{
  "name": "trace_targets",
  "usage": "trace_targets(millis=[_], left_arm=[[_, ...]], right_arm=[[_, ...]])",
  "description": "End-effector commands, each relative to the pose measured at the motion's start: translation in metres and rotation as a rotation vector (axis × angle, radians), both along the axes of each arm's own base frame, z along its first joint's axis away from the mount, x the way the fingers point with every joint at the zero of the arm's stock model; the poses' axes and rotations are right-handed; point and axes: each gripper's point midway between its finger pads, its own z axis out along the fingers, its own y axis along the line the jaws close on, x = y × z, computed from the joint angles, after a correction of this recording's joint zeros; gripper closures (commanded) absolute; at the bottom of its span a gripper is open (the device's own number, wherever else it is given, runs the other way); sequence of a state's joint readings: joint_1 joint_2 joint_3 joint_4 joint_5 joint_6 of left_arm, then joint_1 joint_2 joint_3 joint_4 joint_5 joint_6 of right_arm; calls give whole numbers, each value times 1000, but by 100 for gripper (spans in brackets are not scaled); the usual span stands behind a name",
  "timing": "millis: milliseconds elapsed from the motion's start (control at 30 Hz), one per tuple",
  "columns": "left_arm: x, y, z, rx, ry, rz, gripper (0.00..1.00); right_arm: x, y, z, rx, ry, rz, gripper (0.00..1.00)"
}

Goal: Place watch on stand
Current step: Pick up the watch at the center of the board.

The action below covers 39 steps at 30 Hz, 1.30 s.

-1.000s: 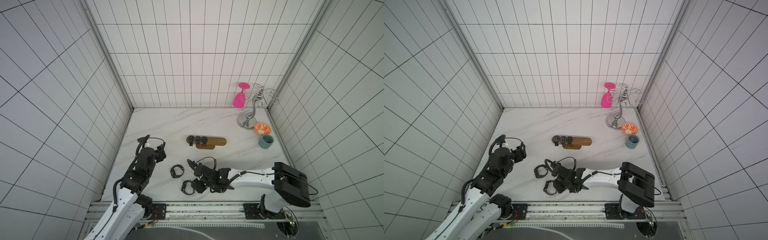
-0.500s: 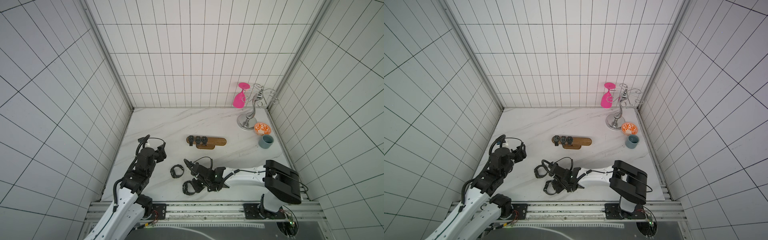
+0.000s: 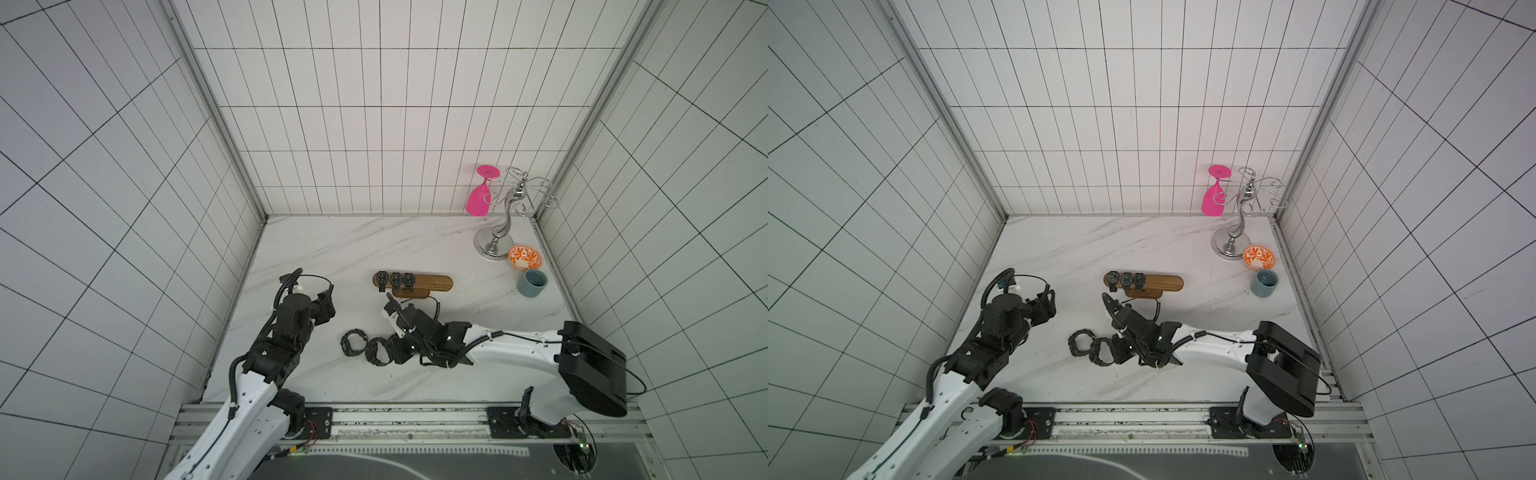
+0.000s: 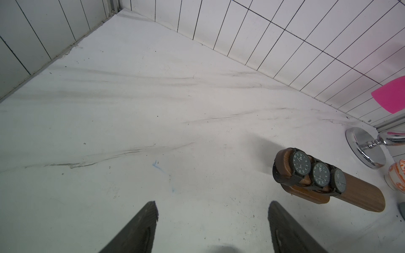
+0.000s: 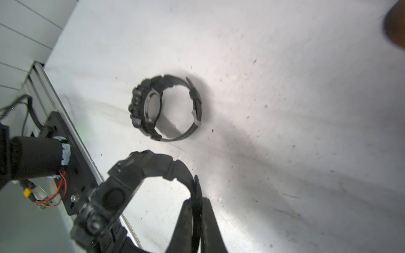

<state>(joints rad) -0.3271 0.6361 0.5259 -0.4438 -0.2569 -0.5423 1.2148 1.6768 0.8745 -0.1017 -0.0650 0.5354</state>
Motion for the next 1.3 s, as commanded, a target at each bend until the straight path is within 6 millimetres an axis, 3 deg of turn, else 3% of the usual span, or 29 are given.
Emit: trace_targets(millis=[0,67,300,733,967,1267], left_arm=[[2,-4,-3,-15,-1,-15,22],[3,-6,-4,-17,6,-26,21],[7,-25,-5,-70,2,-112,21],[0,-127,15,-343,-82,-581,26],[-20,-188,40,-428,-158,-781,30],[-25,-215,47,-492,-167,-873,47]], right_arm=[[20,6,32,135,-9,-54,95],[29,-2,40,169,-17,-83,100],[68,-36,82,311,-70,-187,100],[126,-106,163,580,-214,-378,100],[128,-109,190,725,-256,-346,100],[114,-102,208,827,-288,-247,100]])
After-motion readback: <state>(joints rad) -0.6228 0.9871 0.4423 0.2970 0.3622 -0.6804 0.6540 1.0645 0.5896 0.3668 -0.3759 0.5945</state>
